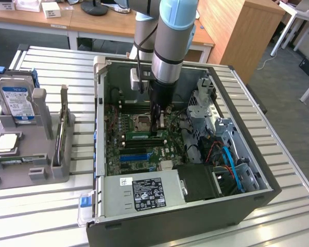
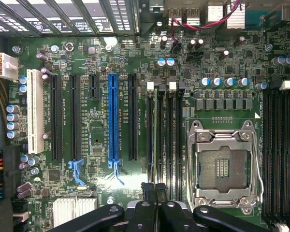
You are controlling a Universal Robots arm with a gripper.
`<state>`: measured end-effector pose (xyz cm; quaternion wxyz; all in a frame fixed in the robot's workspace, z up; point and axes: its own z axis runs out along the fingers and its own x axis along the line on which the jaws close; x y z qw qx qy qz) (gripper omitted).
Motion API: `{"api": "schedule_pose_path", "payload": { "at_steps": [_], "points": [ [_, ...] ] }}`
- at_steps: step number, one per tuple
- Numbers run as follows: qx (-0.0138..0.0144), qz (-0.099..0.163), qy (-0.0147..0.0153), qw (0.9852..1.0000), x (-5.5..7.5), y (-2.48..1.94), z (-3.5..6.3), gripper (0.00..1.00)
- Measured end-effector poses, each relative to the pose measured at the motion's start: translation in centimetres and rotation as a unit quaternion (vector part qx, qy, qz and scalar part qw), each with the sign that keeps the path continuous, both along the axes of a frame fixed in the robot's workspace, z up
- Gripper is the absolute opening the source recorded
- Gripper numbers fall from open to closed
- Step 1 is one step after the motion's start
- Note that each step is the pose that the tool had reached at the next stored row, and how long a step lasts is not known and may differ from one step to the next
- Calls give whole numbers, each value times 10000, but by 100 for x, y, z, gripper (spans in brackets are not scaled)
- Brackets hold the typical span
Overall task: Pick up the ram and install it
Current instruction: 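Insert the ram into the slot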
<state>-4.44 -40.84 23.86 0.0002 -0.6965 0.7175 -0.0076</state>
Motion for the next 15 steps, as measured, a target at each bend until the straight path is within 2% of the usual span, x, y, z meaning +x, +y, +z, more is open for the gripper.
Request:
{"api": "schedule_pose_path", "payload": {
  "at_steps": [9,12,15],
  "points": [
    [-2,0,1,10000,-1,0,-26,12],
    [20,0,0,10000,-1,-6,-27,12],
    [23,1,0,10000,-1,-7,-26,12]
  ]
}}
